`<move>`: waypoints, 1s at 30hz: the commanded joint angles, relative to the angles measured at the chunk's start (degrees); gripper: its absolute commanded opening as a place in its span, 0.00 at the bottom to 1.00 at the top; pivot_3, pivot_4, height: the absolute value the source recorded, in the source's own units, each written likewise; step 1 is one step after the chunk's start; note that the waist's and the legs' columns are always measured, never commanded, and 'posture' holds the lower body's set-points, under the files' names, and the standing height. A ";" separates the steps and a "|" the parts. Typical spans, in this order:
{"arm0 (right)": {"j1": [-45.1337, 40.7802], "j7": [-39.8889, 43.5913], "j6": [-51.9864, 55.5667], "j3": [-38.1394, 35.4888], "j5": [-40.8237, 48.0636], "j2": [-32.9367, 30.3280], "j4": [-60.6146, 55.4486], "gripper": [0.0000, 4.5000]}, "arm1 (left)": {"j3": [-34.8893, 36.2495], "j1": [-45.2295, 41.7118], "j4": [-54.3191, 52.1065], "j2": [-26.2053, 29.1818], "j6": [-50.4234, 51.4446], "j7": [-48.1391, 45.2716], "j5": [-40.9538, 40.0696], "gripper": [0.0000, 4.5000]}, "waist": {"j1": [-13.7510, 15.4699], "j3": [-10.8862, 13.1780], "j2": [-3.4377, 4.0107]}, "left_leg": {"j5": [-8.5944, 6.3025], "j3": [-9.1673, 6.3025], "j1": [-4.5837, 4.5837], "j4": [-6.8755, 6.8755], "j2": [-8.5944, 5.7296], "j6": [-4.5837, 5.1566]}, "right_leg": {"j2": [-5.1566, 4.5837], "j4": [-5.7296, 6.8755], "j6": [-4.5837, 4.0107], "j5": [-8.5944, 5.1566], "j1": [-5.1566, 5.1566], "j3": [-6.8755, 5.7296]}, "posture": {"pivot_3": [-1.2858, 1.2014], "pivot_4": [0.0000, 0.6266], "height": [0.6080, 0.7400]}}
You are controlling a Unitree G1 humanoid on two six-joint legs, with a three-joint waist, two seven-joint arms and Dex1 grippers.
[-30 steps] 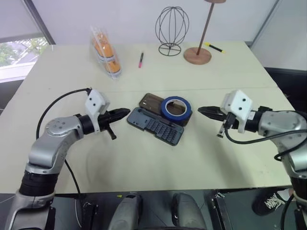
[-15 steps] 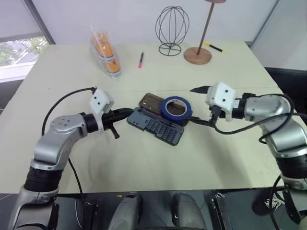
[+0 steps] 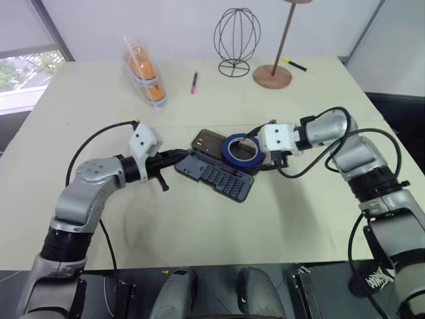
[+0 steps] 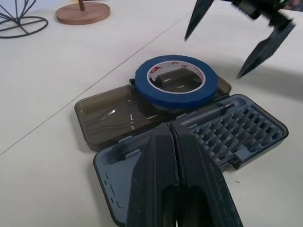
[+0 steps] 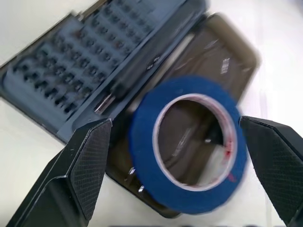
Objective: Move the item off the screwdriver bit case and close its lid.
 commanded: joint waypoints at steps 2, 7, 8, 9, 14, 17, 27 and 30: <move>-3.79 -0.03 -5.26 -0.26 -2.52 1.75 6.69 0.99 | 2.03 1.14 -3.57 0.67 -0.35 1.29 -0.13 0.00 | -0.01 0.00 0.00 | 0.00 0.00 0.00 0.00 0.00 0.00 | 0.00 0.01 0.00 0.00 0.00 0.00 | 0.52 0.24 1.00; -5.94 -1.10 -10.19 0.55 -5.81 3.32 13.31 0.99 | 2.28 1.49 -4.60 0.49 -0.34 2.63 0.02 0.00 | -0.06 0.00 0.01 | 0.01 0.00 0.00 0.00 0.00 -0.01 | 0.00 0.02 -0.01 0.00 -0.02 0.00 | 0.52 0.24 1.00; -6.42 -1.32 -10.99 0.57 -6.26 3.71 14.63 0.99 | 2.27 1.41 -4.71 0.41 -0.30 2.86 -0.06 0.00 | -0.08 0.00 0.01 | 0.01 0.00 0.00 0.00 0.00 -0.01 | 0.00 0.03 -0.01 0.00 -0.02 0.01 | 0.52 0.24 1.00; -6.82 -1.41 -11.51 0.50 -6.50 4.05 15.66 0.99 | 2.21 1.34 -4.76 0.39 -0.30 3.00 -0.10 0.00 | -0.08 0.00 0.01 | 0.01 0.00 0.00 0.00 0.00 -0.02 | 0.00 0.04 -0.01 0.00 -0.02 0.01 | 0.52 0.24 1.00; -7.60 -0.97 -14.07 0.68 -7.56 4.87 18.00 0.99 | 2.23 1.47 -4.51 0.44 -0.84 3.18 -0.15 0.00 | -0.14 0.00 0.01 | 0.01 0.00 0.00 0.00 0.00 -0.03 | 0.01 0.04 -0.01 0.00 -0.03 0.01 | 0.52 0.24 1.00; -7.55 -0.45 -15.08 0.96 -8.23 5.18 18.60 0.99 | 2.23 1.49 -4.27 0.40 -1.20 3.21 -0.10 0.00 | -0.14 0.00 0.01 | 0.02 0.00 0.00 0.00 0.00 -0.03 | 0.01 0.05 -0.01 0.00 -0.03 0.01 | 0.52 0.24 1.00; -7.85 0.48 -17.88 1.87 -10.35 6.34 20.50 0.99 | 1.68 1.11 -3.59 -0.10 -2.32 3.49 0.53 0.00 | -0.17 0.00 0.02 | 0.02 0.00 0.00 0.00 0.00 -0.03 | 0.01 0.06 -0.01 0.00 -0.03 0.01 | 0.52 0.24 1.00; -8.66 1.10 -18.61 2.31 -11.16 6.71 21.92 0.99 | 1.58 1.01 -3.37 -0.23 -2.77 3.70 0.88 0.00 | -0.18 0.00 0.02 | 0.02 0.00 0.01 0.00 -0.01 -0.04 | 0.01 0.06 -0.01 0.01 -0.03 0.01 | 0.52 0.24 1.00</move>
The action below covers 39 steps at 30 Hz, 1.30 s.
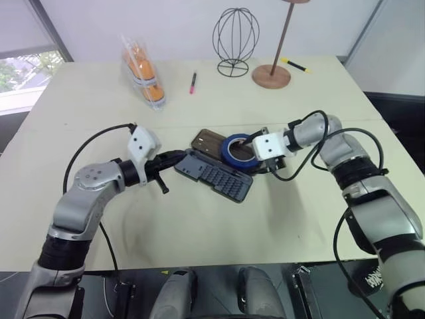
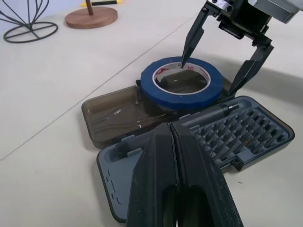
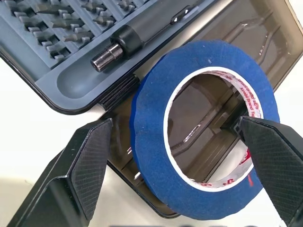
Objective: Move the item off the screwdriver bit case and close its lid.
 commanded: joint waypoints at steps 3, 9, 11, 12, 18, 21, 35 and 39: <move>-2.52 1.76 -1.83 0.97 -1.60 1.06 2.95 0.99 | 1.27 -0.48 -0.84 -0.42 -1.75 0.57 0.70 0.00 | -0.01 0.00 0.00 | 0.00 0.00 0.00 0.00 0.00 0.00 | 0.00 0.00 0.00 0.00 0.00 0.00 | 0.52 0.24 1.00; -4.62 3.17 -3.77 1.87 -3.40 1.47 6.64 0.99 | 1.44 0.02 -1.37 -0.91 -2.28 1.41 1.10 0.00 | 0.03 0.00 0.00 | 0.00 0.00 0.00 0.00 0.00 -0.01 | 0.00 0.00 0.00 0.00 0.00 0.01 | 0.52 0.24 1.00; -5.56 2.51 -4.81 2.28 -4.44 1.53 8.24 0.99 | 1.41 0.15 -1.49 -0.95 -2.44 1.62 1.10 0.00 | 0.06 0.00 0.00 | 0.00 0.00 0.00 0.00 -0.01 -0.01 | -0.01 0.00 0.00 0.00 0.01 0.00 | 0.52 0.24 1.00; -5.99 2.29 -5.20 2.38 -4.78 1.57 8.98 0.99 | 1.39 0.27 -1.62 -0.99 -2.49 1.76 1.11 0.00 | 0.07 0.00 0.00 | 0.00 0.00 0.00 0.01 -0.01 -0.01 | -0.01 0.00 0.00 0.00 0.01 0.01 | 0.52 0.24 1.00; -7.93 1.81 -6.90 2.33 -5.58 2.04 11.76 0.99 | 1.06 0.70 -2.12 -1.18 -2.65 2.30 1.33 0.00 | 0.09 0.00 0.00 | 0.01 -0.01 0.00 0.01 -0.02 -0.01 | -0.01 0.01 0.00 0.00 0.01 0.01 | 0.52 0.24 1.00; -8.26 1.62 -7.34 2.31 -5.85 2.11 12.39 0.99 | 0.86 0.83 -2.41 -1.24 -2.58 2.49 1.33 0.00 | 0.08 0.00 0.00 | 0.01 -0.01 0.00 0.01 -0.02 -0.01 | -0.01 0.01 -0.01 0.00 0.01 0.01 | 0.52 0.24 1.00; -7.35 1.87 -8.34 2.57 -7.01 2.54 12.40 0.11 | 0.45 -0.31 -1.93 -1.38 -2.44 2.47 1.62 0.00 | -0.14 0.00 0.01 | 0.02 0.00 0.00 0.02 -0.02 -0.03 | 0.00 0.03 -0.01 0.01 -0.02 0.02 | 0.52 0.24 1.00; -7.44 2.97 -8.26 2.39 -6.58 2.74 11.25 0.07 | 0.57 -0.36 -1.94 -1.65 -2.46 2.60 1.82 0.00 | -0.18 0.00 0.01 | 0.02 0.00 0.00 0.01 -0.01 -0.04 | 0.01 0.04 -0.01 0.01 -0.03 0.03 | 0.52 0.24 1.00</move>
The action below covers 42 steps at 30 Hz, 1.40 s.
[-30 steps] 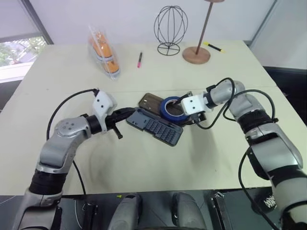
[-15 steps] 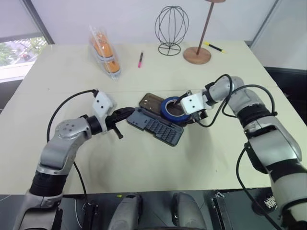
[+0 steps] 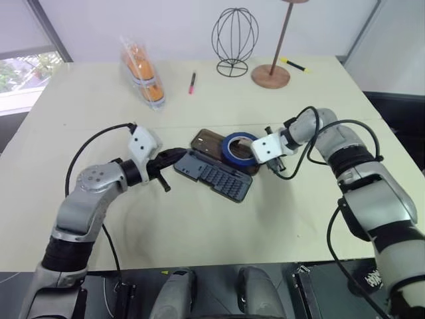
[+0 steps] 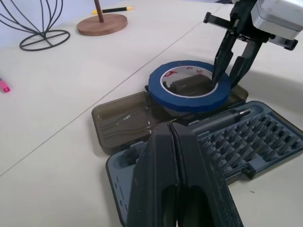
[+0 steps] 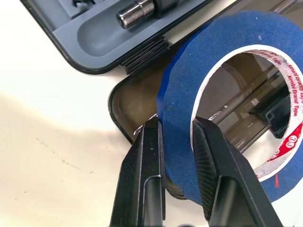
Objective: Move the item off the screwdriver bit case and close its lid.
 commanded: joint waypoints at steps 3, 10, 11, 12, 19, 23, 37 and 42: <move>-0.39 1.42 -0.19 -0.56 0.79 -0.04 -3.02 0.07 | 0.62 -0.76 -1.51 -0.44 -1.07 0.31 0.33 0.00 | 0.04 0.00 0.00 | 0.00 0.00 0.00 0.00 0.00 0.00 | 0.00 0.00 0.00 0.00 0.00 0.01 | 0.52 0.24 1.00; -0.70 -0.08 4.34 -5.83 4.99 -3.58 -10.09 0.07 | 0.30 -0.68 -1.65 -1.12 -1.02 0.35 0.69 0.00 | 0.11 0.01 0.01 | 0.00 0.01 -0.01 0.00 -0.01 0.00 | -0.01 0.01 0.00 0.00 -0.02 0.02 | 0.52 0.24 1.00; -0.56 -0.35 5.81 -6.81 5.86 -3.93 -11.51 0.07 | 0.31 -0.67 -1.66 -1.14 -1.02 0.33 0.70 0.00 | 0.15 0.01 0.02 | 0.00 0.01 -0.01 0.00 -0.01 0.00 | -0.01 0.01 0.00 0.00 -0.02 0.02 | 0.52 0.24 1.00; -0.40 -0.86 7.34 -7.91 6.73 -4.36 -12.92 0.07 | 0.27 -0.64 -1.71 -1.22 -0.99 0.33 0.71 0.00 | 0.18 0.01 0.01 | 0.00 0.02 -0.01 0.00 -0.01 0.00 | -0.01 0.01 0.00 0.00 -0.02 0.03 | 0.52 0.24 1.00; 2.58 -14.67 20.15 -18.18 9.05 -11.32 -18.63 0.07 | -0.10 -0.83 -1.07 -1.64 -1.03 0.06 0.84 0.00 | 0.57 0.01 0.01 | 0.00 0.03 -0.04 0.01 -0.02 0.01 | -0.03 0.00 0.00 0.00 -0.02 0.03 | 0.52 0.24 1.00; 6.29 -25.12 24.35 -20.06 6.27 -14.88 -14.52 0.07 | -0.50 -1.71 0.18 -1.82 -1.31 -0.71 0.97 0.00 | 0.55 0.01 0.01 | -0.01 0.07 -0.04 0.01 -0.02 0.02 | -0.04 0.00 0.00 0.00 -0.02 0.03 | 0.52 0.24 1.00; 10.14 -35.35 38.40 -19.32 4.64 -16.52 -0.73 0.07 | -1.26 -3.61 2.43 -2.59 -1.98 -2.66 1.85 0.00 | 0.14 0.00 0.05 | -0.02 0.60 -0.03 0.01 0.02 0.05 | -0.05 0.04 0.00 0.01 -0.10 0.18 | 0.52 0.24 1.00; 10.22 -37.28 37.86 -18.46 3.69 -16.94 2.42 0.07 | -1.01 -3.07 1.90 -2.43 -1.77 -2.41 1.94 0.00 | 0.16 0.00 0.05 | -0.02 0.66 -0.03 0.02 0.02 0.06 | -0.05 0.04 0.02 0.03 -0.10 0.22 | 0.52 0.24 1.00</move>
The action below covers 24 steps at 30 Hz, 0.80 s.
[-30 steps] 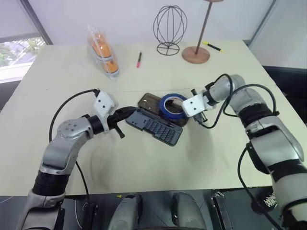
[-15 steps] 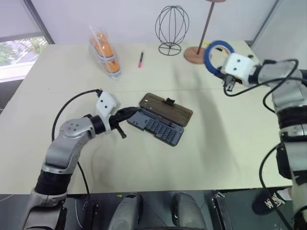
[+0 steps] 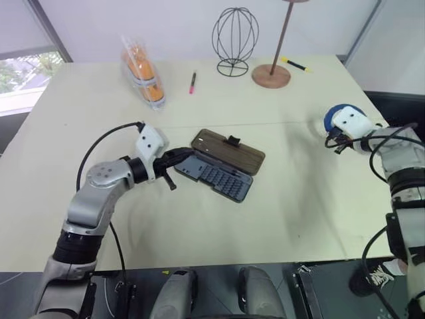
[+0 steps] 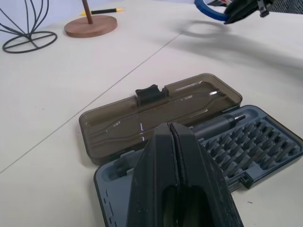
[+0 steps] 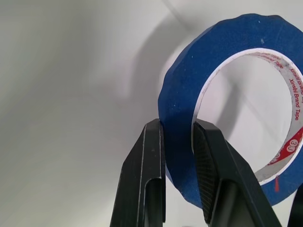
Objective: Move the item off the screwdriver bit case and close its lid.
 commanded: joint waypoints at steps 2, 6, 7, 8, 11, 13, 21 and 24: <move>-1.46 -2.12 -1.08 0.03 -0.83 -1.83 1.19 0.07 | 0.41 0.11 -2.26 0.41 -0.62 0.29 0.29 0.00 | -0.01 0.00 0.00 | 0.00 0.01 0.00 0.00 0.00 0.00 | 0.00 0.00 0.01 0.01 0.00 0.01 | 0.52 0.24 1.00; -1.33 -3.46 -1.97 1.15 -2.20 -2.17 2.20 0.50 | 0.27 0.62 -2.58 0.42 -0.58 0.41 0.37 0.00 | -0.10 0.00 0.00 | 0.00 0.03 0.01 0.00 0.00 0.00 | 0.00 0.00 0.01 0.01 0.00 0.02 | 0.52 0.24 1.00; -1.29 -3.47 -2.17 1.23 -2.26 -2.22 2.26 0.58 | 0.26 0.74 -2.67 0.41 -0.59 0.45 0.38 0.00 | -0.09 0.00 0.00 | 0.00 0.03 0.01 0.00 0.01 0.00 | 0.00 0.00 0.02 0.01 0.00 0.02 | 0.52 0.24 1.00; -1.31 -3.37 -2.28 1.28 -2.28 -2.24 2.33 0.72 | 0.27 0.77 -2.62 0.40 -0.64 0.43 0.38 0.00 | -0.09 0.00 0.00 | 0.00 0.04 0.01 0.00 0.01 0.00 | 0.00 0.00 0.02 0.01 0.00 0.02 | 0.52 0.24 1.00; -1.39 -3.24 -2.73 1.50 -2.59 -2.59 1.73 0.97 | 0.40 0.79 -2.25 0.47 -0.85 0.17 0.38 0.00 | -0.10 0.00 0.00 | 0.00 0.05 0.02 0.01 0.01 0.00 | 0.00 0.00 0.02 0.01 0.01 0.03 | 0.52 0.24 1.00; -1.38 -2.25 -2.64 0.87 -1.81 -2.68 0.76 0.97 | 0.54 0.95 -2.26 0.57 -0.93 0.00 0.32 0.00 | -0.11 0.00 0.00 | 0.00 0.05 0.02 0.01 0.01 0.00 | 0.01 0.00 0.02 0.01 0.01 0.03 | 0.52 0.24 1.00; 7.47 6.96 15.27 -8.42 12.34 1.24 -31.90 0.97 | 2.43 1.48 -1.83 1.60 -0.59 -0.64 -0.86 0.00 | 0.01 0.00 0.00 | -0.01 0.04 0.02 0.01 0.04 0.02 | 0.02 0.00 0.04 0.02 0.00 0.05 | 0.52 0.24 1.00; 10.92 7.27 28.61 -10.87 18.47 5.69 -49.17 0.97 | 2.62 1.82 -1.22 1.97 -0.58 -0.98 -0.99 0.00 | 0.04 -0.01 0.01 | -0.02 0.05 0.02 0.06 0.05 0.03 | 0.02 0.03 0.05 0.03 0.00 0.05 | 0.52 0.24 1.00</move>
